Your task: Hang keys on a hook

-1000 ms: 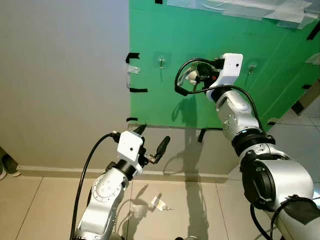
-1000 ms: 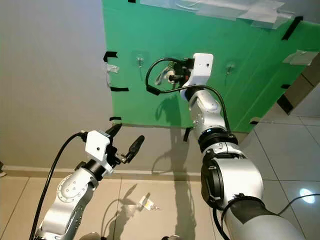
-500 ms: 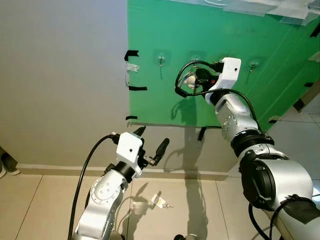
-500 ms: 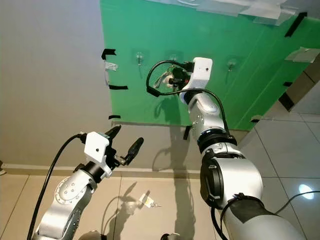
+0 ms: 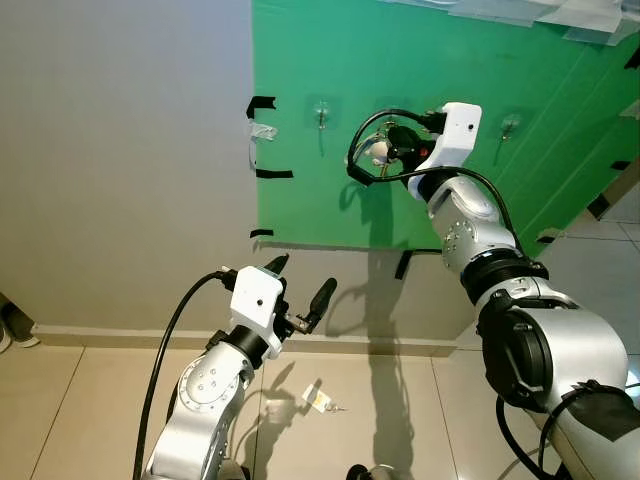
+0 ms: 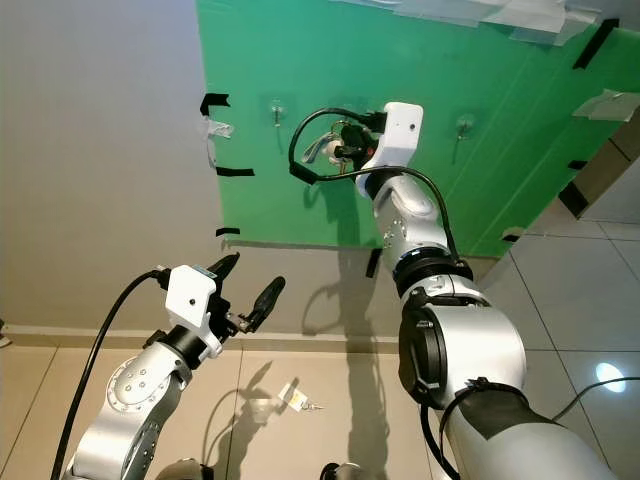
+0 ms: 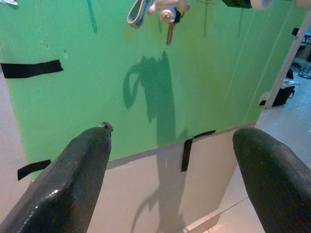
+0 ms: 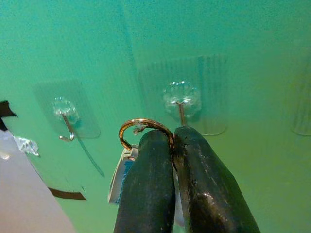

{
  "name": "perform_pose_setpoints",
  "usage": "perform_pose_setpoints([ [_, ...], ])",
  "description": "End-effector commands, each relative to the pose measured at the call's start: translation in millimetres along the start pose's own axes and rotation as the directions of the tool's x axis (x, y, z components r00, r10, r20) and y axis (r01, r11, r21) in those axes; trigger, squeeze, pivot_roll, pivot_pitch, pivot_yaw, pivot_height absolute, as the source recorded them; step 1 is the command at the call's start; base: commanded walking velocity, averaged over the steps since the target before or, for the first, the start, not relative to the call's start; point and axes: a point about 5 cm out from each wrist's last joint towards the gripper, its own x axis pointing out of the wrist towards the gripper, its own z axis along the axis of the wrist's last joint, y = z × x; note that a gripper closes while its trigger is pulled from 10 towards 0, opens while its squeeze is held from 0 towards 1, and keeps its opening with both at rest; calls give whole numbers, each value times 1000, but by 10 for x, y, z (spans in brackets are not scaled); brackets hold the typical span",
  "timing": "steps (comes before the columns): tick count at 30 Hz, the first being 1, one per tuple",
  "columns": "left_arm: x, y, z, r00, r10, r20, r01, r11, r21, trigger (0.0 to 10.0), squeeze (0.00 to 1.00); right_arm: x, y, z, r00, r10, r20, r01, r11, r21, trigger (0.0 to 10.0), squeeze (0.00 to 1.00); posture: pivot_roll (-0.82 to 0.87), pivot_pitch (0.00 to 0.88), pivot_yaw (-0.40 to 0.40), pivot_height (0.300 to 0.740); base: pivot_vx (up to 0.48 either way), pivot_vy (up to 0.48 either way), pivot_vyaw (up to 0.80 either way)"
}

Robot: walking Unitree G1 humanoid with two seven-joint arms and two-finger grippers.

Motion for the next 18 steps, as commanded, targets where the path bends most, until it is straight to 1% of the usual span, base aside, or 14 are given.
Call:
perform_pose_setpoints([
  [1, 13, -20, 49, 1000, -4, 13, 4, 1000, 7, 10000, 0, 33, 34, 51, 1000, 8, 1, -8, 1000, -7, 10000, 0, 130, 103, -87, 740, 0, 0, 0],
  [5, 13, -24, 51, 1000, -4, 11, 4, 1000, 7, 10000, 0, 49, 54, 55, 1000, 9, -13, -9, 1000, 12, 10000, 0, 137, 98, -91, 740, 0, 0, 0],
  [6, -2, -12, 53, 1000, 1, 6, -1, 1000, 7, 10000, 0, 57, 39, 62, 1000, -9, -23, 11, 997, 76, 10000, 0, 153, 98, -94, 740, 0, 0, 0],
  [7, -2, -12, 53, 1000, 1, 6, -1, 1000, 7, 10000, 0, 57, 39, 62, 1000, -9, -23, 11, 997, 76, 10000, 0, 153, 98, -94, 740, 0, 0, 0],
  [9, -20, 2, 50, 1000, 9, 0, -9, 1000, 7, 10000, 0, 58, 18, 63, 999, -28, -29, 31, 991, 127, 10000, 0, 163, 98, -97, 740, 0, 0, 0],
  [10, -20, 2, 50, 1000, 9, 0, -9, 1000, 7, 10000, 0, 58, 18, 63, 999, -28, -29, 31, 991, 127, 10000, 0, 163, 98, -97, 740, 0, 0, 0],
  [11, -31, 10, 48, 1000, 15, -2, -15, 1000, 6, 10000, 0, 55, 0, 67, 999, -40, -31, 44, 987, 155, 10000, 0, 171, 98, -100, 740, 0, 0, 0],
  [13, -41, 17, 47, 1000, 20, -4, -20, 1000, 5, 10000, 0, 53, -27, 83, 998, -56, -31, 60, 986, 157, 10000, 0, 175, 98, -102, 740, 0, 0, 0],
  [15, -39, 21, 51, 1000, 23, -3, -23, 1000, 6, 10000, 0, 59, -34, 132, 998, -62, -17, 63, 995, 76, 10000, 0, 175, 98, -102, 740, 0, 0, 0],
  [16, -39, 21, 51, 1000, 23, -3, -23, 1000, 6, 10000, 0, 59, -34, 132, 998, -62, -17, 63, 995, 76, 10000, 0, 175, 98, -102, 740, 0, 0, 0],
  [17, -29, 23, 47, 1000, 24, -3, -24, 1000, 7, 10000, 0, 60, -27, 146, 998, -55, -12, 56, 998, 14, 10000, 0, 162, 83, -103, 740, 0, 0, 0],
  [18, -29, 23, 47, 1000, 24, -3, -24, 1000, 7, 10000, 0, 60, -27, 146, 998, -55, -12, 56, 998, 14, 10000, 0, 162, 83, -103, 740, 0, 0, 0],
])
